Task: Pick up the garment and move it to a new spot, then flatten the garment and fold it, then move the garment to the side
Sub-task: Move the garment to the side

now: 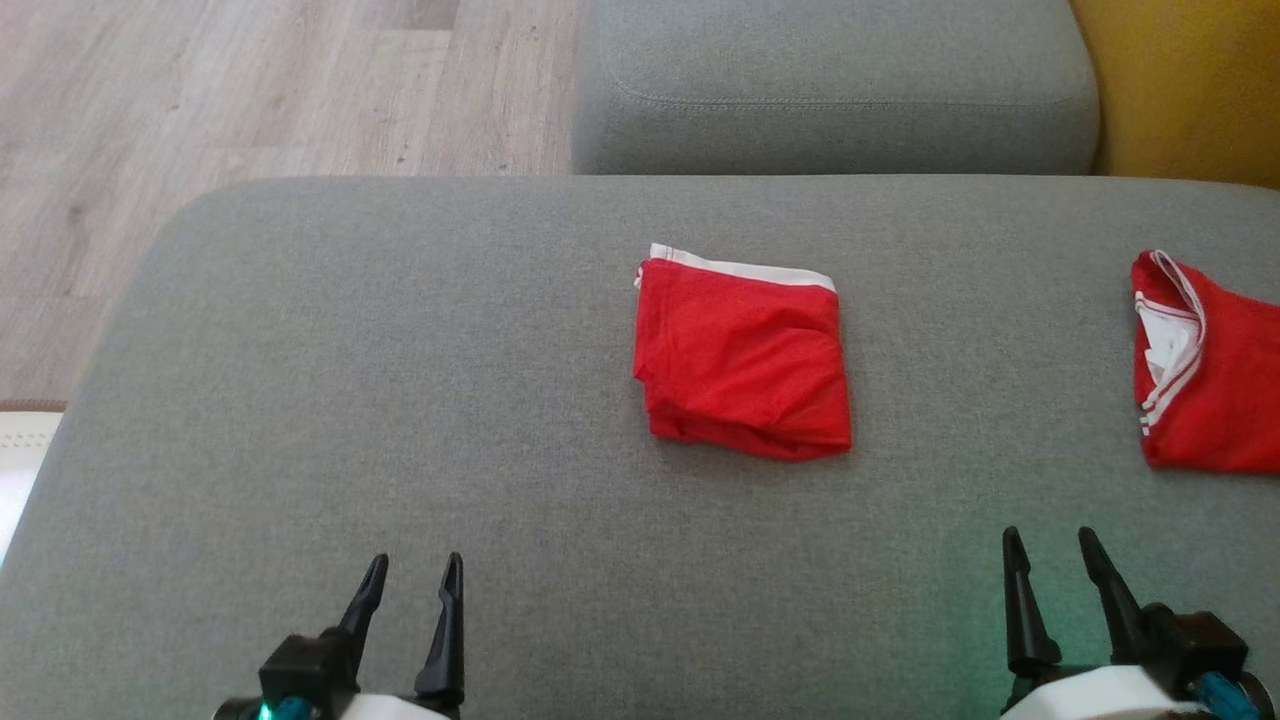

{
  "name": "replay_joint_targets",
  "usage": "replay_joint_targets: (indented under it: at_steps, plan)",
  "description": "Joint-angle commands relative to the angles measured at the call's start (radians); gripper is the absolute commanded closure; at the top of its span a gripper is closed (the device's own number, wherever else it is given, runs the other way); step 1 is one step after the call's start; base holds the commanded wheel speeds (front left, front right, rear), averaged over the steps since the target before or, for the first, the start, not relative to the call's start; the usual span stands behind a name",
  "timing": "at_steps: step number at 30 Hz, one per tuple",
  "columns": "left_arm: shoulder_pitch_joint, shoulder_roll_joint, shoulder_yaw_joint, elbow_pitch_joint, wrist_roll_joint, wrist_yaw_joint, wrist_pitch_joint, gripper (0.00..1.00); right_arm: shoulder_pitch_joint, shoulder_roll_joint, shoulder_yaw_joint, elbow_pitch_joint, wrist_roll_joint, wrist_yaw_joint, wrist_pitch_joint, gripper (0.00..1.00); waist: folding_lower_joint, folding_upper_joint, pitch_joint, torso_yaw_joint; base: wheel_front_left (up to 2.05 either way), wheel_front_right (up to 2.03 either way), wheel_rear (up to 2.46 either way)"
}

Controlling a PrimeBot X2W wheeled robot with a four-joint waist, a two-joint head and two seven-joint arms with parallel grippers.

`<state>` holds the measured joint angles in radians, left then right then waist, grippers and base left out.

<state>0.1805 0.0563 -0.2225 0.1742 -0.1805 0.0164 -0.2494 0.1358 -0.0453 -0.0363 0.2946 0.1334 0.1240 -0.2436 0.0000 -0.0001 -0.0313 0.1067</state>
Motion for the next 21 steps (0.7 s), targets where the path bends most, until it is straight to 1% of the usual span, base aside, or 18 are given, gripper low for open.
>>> replay_joint_targets:
  at_steps: [1, 5, 8, 9, 12, 15, 18, 21]
  plan:
    - [-0.033, -0.005, 0.031, -0.035, 0.008, -0.002, -0.012, 0.00, -0.031, -0.007, 0.027, -0.024, -0.001, 0.007, -0.013, 0.00, 0.0000, 0.0001, 0.000, 0.000, 0.00, 0.00, 0.00]
    - [-0.033, -0.006, 0.031, -0.038, 0.009, -0.004, -0.012, 0.00, -0.034, -0.007, 0.035, -0.023, 0.008, 0.007, 0.001, 0.00, 0.0000, 0.0001, 0.005, 0.005, 0.00, 0.00, 0.00]
    - [-0.036, -0.006, 0.031, -0.041, 0.008, -0.004, -0.012, 0.00, -0.065, -0.011, 0.071, -0.045, 0.063, 0.007, 0.060, 0.00, 0.0000, 0.0001, 0.014, 0.008, 0.00, 0.00, 0.00]
    - [-0.037, -0.006, 0.028, -0.041, 0.007, -0.004, -0.012, 0.00, -0.085, -0.012, 0.077, -0.060, 0.100, 0.007, 0.092, 0.00, 0.0000, 0.0001, 0.020, 0.010, 0.00, 0.00, 0.00]
    - [-0.052, -0.006, 0.015, -0.043, 0.004, -0.005, -0.012, 0.00, -0.170, -0.028, 0.075, -0.107, 0.218, 0.007, 0.235, 0.00, 0.0000, 0.0001, 0.049, 0.022, 0.00, 0.00, 0.00]
    - [-0.080, -0.006, 0.001, -0.045, -0.004, -0.003, -0.012, 0.00, -0.276, -0.036, 0.037, -0.126, 0.314, 0.007, 0.408, 0.00, 0.0000, 0.0001, 0.091, 0.047, 0.00, 0.00, 0.00]
    - [-0.113, -0.006, -0.022, -0.046, -0.017, 0.000, -0.012, 0.00, -0.382, -0.033, 0.002, -0.092, 0.387, 0.007, 0.606, 0.00, 0.0000, 0.0001, 0.138, 0.084, 0.00, 0.00, 0.00]
    - [-0.140, -0.006, -0.051, -0.043, -0.035, 0.006, -0.012, 0.00, -0.479, -0.028, -0.028, -0.023, 0.416, 0.007, 0.757, 0.00, 0.0000, 0.0001, 0.176, 0.124, 0.00, 0.00, 0.00]
